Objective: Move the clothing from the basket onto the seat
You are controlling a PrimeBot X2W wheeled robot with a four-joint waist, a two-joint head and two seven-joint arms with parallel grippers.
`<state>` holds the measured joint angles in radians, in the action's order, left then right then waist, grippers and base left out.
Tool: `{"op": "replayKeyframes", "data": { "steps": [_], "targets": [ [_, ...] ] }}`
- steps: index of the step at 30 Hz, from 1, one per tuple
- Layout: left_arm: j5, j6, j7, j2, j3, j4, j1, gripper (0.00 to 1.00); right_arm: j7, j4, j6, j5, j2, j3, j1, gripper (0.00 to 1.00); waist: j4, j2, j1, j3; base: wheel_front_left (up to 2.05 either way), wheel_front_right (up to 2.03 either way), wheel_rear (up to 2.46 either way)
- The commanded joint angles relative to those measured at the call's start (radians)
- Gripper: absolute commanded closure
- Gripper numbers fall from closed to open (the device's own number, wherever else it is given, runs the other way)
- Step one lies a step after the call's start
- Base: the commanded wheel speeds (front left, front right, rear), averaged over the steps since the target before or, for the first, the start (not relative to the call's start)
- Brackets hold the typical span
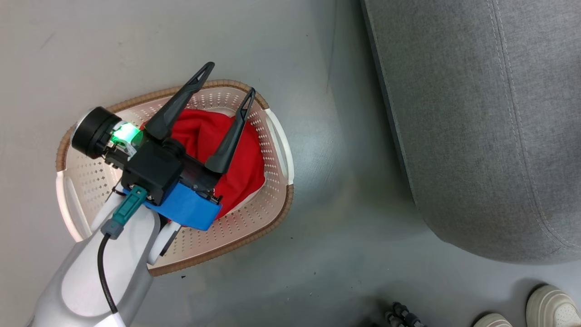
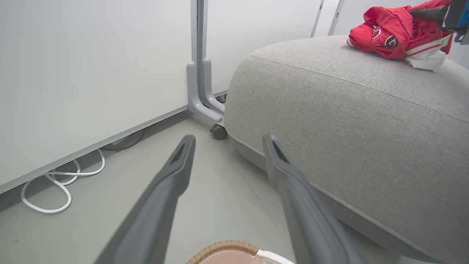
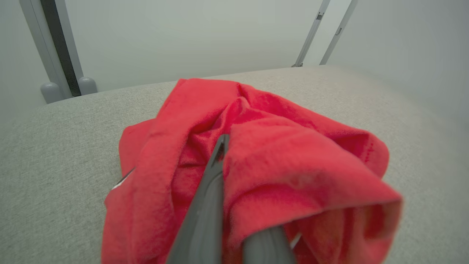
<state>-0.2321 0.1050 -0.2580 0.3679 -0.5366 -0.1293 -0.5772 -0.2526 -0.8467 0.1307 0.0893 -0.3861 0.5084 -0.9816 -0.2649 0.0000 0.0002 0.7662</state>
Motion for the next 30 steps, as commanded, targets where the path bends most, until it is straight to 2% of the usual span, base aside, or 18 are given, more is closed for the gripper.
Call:
{"op": "replayKeyframes", "data": {
  "steps": [1, 6, 8, 9, 23, 30],
  "targets": [
    [-0.005, -0.005, -0.001, 0.002, 0.002, 0.004, 0.003, 0.00, -0.007, -0.005, 0.000, -0.011, -0.009, -0.004, -0.008, 1.00, 0.001, 0.0000, -0.0002, -0.004, 0.00, 0.00, 0.00],
    [-0.014, -0.009, -0.003, -0.005, -0.001, -0.008, 0.012, 0.00, -0.011, -0.032, 0.000, -0.028, -0.011, -0.023, -0.021, 1.00, 0.004, 0.0000, -0.0002, -0.021, 0.00, 0.00, 0.00],
    [-0.016, -0.009, -0.004, -0.011, -0.004, -0.013, 0.012, 0.00, -0.011, -0.048, 0.000, -0.034, -0.013, -0.033, -0.027, 0.47, 0.006, 0.0000, -0.0002, -0.027, 0.00, 0.00, 0.00],
    [-0.018, -0.009, -0.004, -0.012, -0.006, -0.015, 0.011, 0.00, -0.009, -0.058, 0.000, -0.035, -0.015, -0.037, -0.031, 0.00, 0.007, 0.0000, -0.0002, -0.029, 0.00, 0.00, 0.00],
    [-0.039, -0.007, -0.008, -0.050, -0.002, -0.061, 0.017, 0.00, -0.012, -0.099, 0.000, -0.020, -0.034, -0.035, -0.022, 0.00, 0.028, 0.0000, -0.0002, -0.090, 0.00, 0.00, 0.00],
    [-0.057, 0.002, -0.008, -0.101, 0.021, -0.091, 0.051, 0.00, -0.012, -0.106, 0.000, -0.003, -0.037, -0.043, 0.046, 0.00, 0.050, 0.0000, -0.0002, -0.181, 0.00, 0.00, 0.00]
  ]
}}
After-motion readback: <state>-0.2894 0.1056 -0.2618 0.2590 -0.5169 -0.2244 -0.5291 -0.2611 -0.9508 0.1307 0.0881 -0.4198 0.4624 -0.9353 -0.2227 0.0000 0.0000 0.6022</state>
